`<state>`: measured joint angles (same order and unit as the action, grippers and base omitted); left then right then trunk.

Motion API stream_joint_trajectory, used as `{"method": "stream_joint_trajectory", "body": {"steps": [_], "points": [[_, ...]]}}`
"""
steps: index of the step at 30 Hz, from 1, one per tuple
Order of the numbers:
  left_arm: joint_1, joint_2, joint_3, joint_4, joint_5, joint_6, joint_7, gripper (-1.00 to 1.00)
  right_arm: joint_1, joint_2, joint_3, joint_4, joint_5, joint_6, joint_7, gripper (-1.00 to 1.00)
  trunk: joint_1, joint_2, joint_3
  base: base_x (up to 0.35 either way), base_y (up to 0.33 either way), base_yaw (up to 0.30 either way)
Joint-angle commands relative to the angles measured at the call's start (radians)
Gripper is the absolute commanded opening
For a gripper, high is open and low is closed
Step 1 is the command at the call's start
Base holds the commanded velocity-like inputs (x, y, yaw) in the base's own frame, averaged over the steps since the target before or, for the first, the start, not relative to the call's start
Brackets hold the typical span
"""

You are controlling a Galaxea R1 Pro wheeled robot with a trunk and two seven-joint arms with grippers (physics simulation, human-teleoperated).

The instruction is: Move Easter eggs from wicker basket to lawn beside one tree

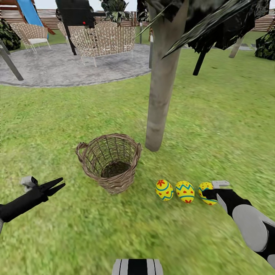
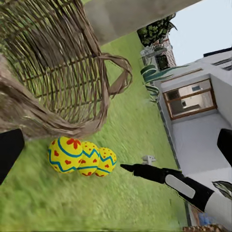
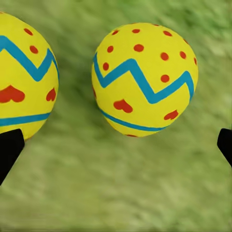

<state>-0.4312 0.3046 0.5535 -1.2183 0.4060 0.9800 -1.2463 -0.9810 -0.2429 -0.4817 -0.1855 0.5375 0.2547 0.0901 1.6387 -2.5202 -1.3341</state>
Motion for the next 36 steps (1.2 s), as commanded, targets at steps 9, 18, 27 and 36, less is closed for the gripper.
{"method": "stream_joint_trajectory", "body": {"steps": [9, 18, 27, 36], "points": [[0.07, -0.026, -0.001, 0.239, -0.171, -0.109, 0.035, 1.0, 0.092, 0.006, 0.0, -0.007, 0.001, -0.01, 0.006, 1.0, -0.004, 0.002, 0.035, 0.0, 0.0, 0.0], [0.072, -0.044, -0.009, 0.485, -0.173, -0.288, 0.19, 1.0, 0.196, 0.009, 0.001, 0.001, 0.01, -0.062, 0.12, 1.0, -0.008, 0.004, 0.07, 0.0, 0.0, 0.0], [0.072, -0.078, -0.093, 0.584, -0.192, -0.382, 0.297, 1.0, 0.295, 0.072, 0.003, 0.029, 0.013, -0.142, 0.143, 1.0, -0.012, 0.006, 0.105, 0.0, 0.0, 0.0], [0.072, -0.069, -0.095, 0.646, -0.194, -0.386, 0.304, 1.0, 0.304, 0.103, 0.002, 0.071, 0.013, -0.18, 0.138, 1.0, -0.016, 0.008, 0.139, 0.0, 0.0, 0.0]]}}
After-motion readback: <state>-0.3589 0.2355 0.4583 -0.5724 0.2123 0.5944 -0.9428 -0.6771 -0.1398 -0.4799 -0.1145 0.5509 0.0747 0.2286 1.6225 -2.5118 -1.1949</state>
